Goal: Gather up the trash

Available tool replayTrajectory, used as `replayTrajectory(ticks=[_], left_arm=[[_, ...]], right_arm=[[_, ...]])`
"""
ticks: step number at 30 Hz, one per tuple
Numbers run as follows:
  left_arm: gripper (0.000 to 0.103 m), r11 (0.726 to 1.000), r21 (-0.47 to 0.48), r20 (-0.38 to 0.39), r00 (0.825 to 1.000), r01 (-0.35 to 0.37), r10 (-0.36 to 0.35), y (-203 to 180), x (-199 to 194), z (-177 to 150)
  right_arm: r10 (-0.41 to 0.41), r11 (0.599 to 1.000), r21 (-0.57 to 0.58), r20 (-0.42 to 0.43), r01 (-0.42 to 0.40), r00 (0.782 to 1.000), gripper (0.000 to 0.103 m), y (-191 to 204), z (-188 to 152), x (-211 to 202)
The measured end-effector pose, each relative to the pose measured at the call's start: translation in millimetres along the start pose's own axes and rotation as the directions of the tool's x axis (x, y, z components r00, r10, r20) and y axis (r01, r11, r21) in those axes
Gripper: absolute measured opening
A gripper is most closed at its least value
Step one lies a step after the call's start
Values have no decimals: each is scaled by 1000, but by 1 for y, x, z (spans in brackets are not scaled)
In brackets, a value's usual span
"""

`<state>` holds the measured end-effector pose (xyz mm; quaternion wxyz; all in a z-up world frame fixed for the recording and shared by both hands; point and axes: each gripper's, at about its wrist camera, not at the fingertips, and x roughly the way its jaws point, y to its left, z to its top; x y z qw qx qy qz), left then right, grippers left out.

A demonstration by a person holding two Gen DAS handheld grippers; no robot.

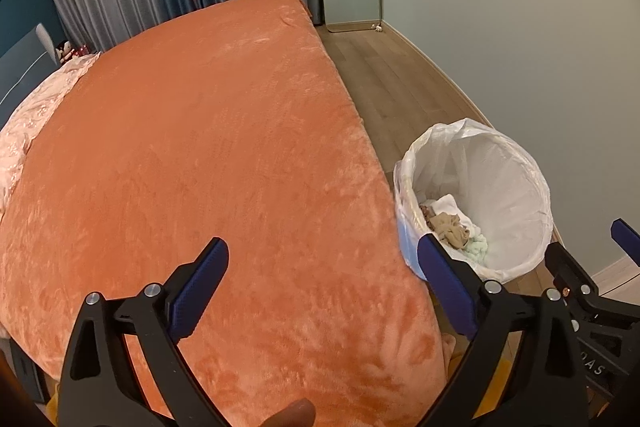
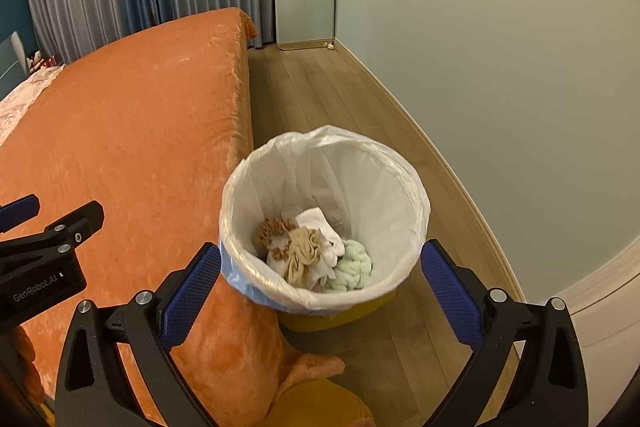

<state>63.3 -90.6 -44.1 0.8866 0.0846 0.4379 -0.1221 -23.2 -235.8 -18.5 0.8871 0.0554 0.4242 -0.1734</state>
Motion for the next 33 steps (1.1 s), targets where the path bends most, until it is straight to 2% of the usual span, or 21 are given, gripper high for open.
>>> replayTrajectory(ticks=[10, 33], left_arm=[[92, 999, -42, -18, 1000, -23, 22, 7, 5, -14], [92, 999, 3, -21, 999, -33, 33, -13, 2, -29]], right_arm=[[-26, 1000, 11, 7, 26, 1000, 96, 0, -18, -1], [-41, 999, 28, -11, 41, 999, 96, -4, -33, 1]])
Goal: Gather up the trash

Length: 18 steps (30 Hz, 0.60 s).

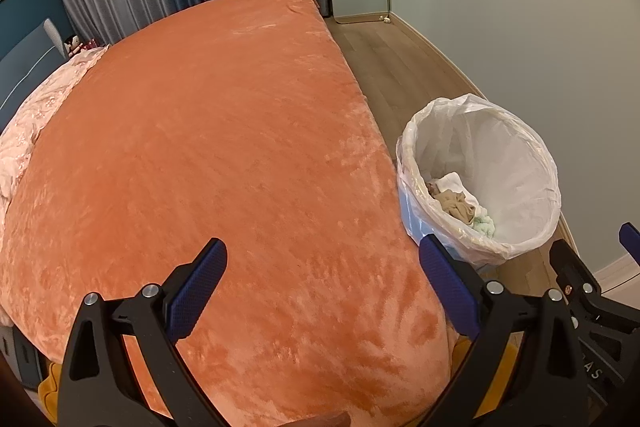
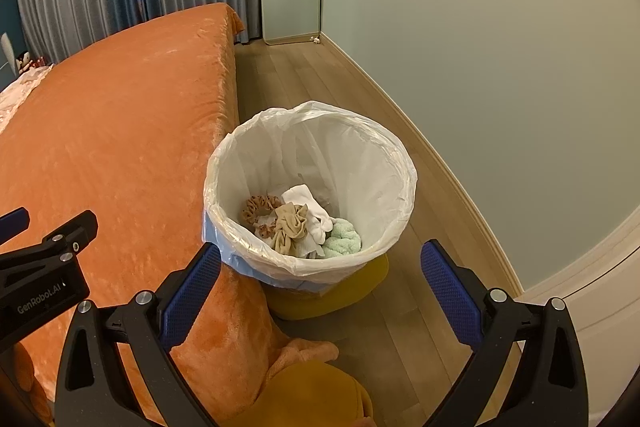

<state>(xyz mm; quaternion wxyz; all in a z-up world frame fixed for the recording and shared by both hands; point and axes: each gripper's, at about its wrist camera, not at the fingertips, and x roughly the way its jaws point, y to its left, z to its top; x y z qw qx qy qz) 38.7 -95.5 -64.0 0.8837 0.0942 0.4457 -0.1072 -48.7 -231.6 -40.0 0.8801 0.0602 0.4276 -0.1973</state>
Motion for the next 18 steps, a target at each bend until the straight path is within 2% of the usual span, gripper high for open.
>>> replayTrajectory(ticks=[18], left_arm=[[92, 1000, 7, -34, 999, 5, -5, -7, 6, -5]], right_arm=[[-8, 1000, 2, -16, 8, 1000, 96, 0, -6, 4]])
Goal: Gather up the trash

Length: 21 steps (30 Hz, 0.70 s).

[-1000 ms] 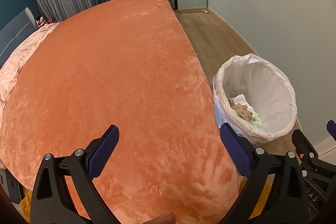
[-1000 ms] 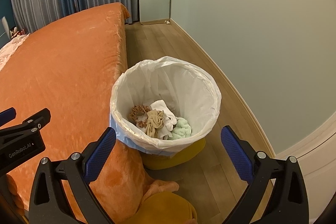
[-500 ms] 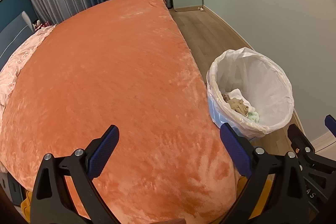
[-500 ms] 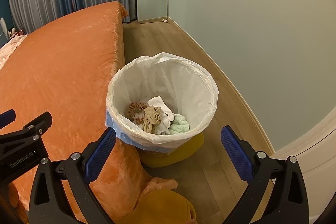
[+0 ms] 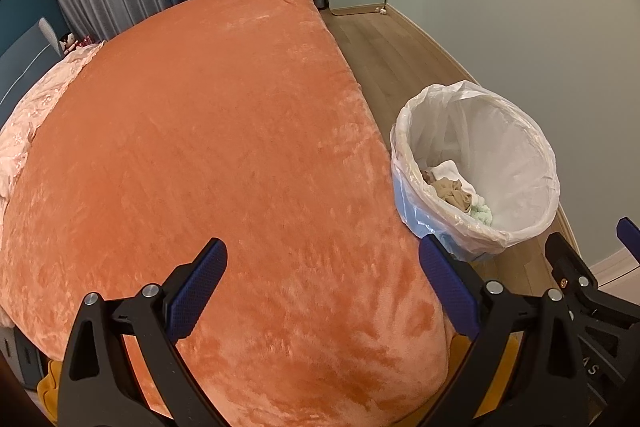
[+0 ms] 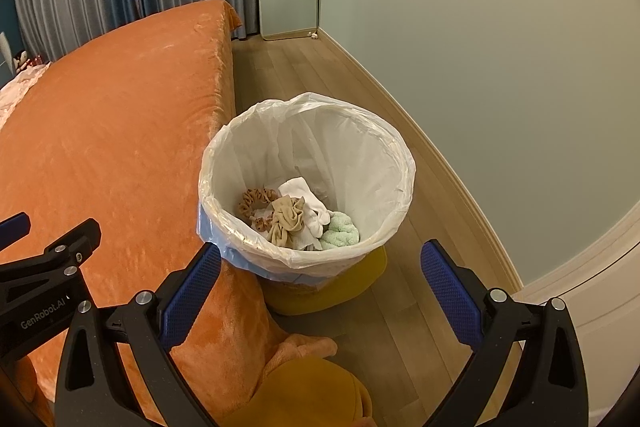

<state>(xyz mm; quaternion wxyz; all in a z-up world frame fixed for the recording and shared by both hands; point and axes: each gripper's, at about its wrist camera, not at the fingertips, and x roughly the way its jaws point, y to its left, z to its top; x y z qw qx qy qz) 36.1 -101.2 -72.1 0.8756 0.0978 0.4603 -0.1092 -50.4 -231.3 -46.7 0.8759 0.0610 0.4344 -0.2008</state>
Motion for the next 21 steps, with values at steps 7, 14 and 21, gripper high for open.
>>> replayTrajectory(ticks=[7, 14, 21], left_arm=[[92, 1000, 2, -7, 1000, -1, 1, -2, 2, -1], [92, 1000, 4, -11, 1000, 0, 0, -3, 3, -2], [92, 1000, 5, -16, 1000, 4, -4, -4, 4, -2]], right_arm=[[-3, 1000, 8, -2, 3, 1000, 96, -2, 0, 1], [-5, 1000, 7, -4, 5, 1000, 96, -2, -1, 1], [-4, 1000, 9, -7, 4, 1000, 96, -3, -2, 3]])
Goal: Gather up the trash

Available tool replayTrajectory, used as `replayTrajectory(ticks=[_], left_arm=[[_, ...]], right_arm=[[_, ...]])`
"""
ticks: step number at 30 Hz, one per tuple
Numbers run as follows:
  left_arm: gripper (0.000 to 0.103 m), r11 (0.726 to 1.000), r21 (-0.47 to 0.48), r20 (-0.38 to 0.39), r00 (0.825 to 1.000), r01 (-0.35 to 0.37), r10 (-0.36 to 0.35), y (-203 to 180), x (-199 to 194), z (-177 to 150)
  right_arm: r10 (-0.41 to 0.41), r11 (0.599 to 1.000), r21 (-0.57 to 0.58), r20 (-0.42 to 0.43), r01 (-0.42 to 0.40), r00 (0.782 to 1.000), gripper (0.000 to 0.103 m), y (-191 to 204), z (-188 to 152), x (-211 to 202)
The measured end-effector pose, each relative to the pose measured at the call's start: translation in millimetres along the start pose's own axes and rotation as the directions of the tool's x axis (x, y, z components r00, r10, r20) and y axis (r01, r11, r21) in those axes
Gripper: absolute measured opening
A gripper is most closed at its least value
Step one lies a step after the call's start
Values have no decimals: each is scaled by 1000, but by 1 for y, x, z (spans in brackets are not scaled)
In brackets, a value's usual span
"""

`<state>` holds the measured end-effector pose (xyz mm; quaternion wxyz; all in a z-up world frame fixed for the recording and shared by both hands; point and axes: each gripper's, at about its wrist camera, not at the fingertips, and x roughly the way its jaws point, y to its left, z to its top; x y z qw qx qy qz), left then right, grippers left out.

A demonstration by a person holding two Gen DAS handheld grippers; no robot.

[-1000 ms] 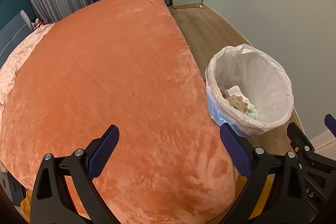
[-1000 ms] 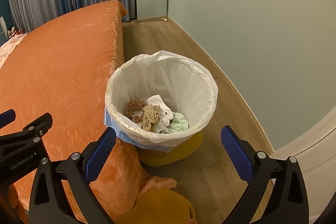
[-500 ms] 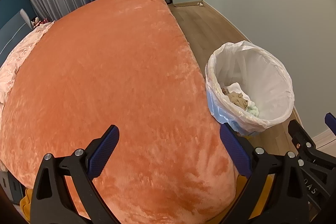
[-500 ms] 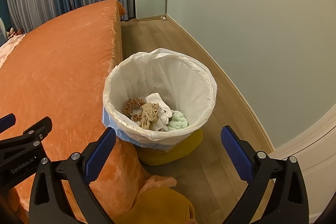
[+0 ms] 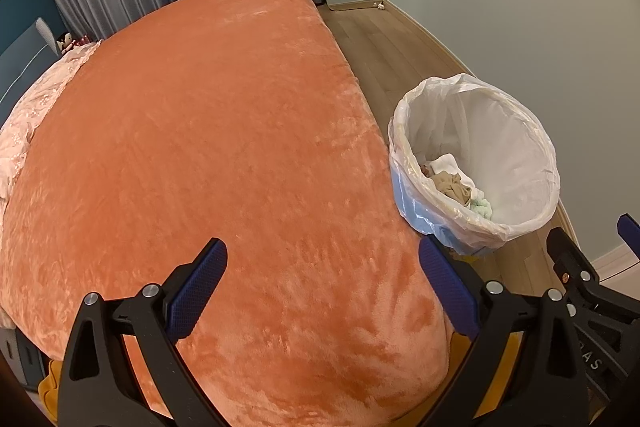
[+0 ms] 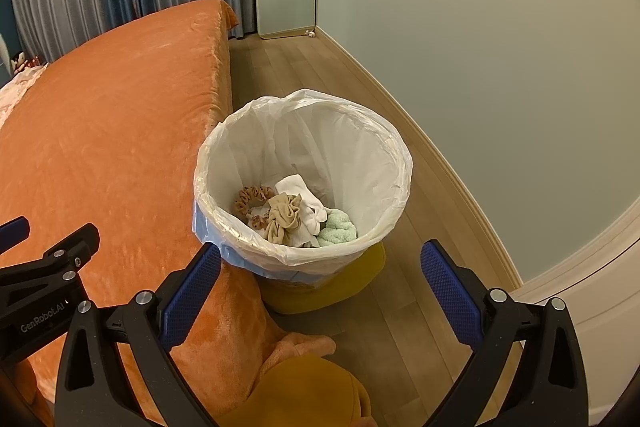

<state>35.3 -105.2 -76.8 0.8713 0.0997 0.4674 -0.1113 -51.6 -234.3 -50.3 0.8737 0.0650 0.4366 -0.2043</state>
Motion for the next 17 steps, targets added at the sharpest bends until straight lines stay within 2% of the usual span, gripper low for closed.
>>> replayTrajectory(ticks=[10, 17], left_arm=[[92, 1000, 20, -6, 1000, 15, -15, -4, 1, 0], [92, 999, -9, -14, 999, 41, -41, -1, 3, -1]], right_arm=[[-2, 1000, 0, 1, 2, 1000, 96, -1, 0, 0], [-7, 1000, 1, -2, 7, 1000, 96, -2, -2, 1]])
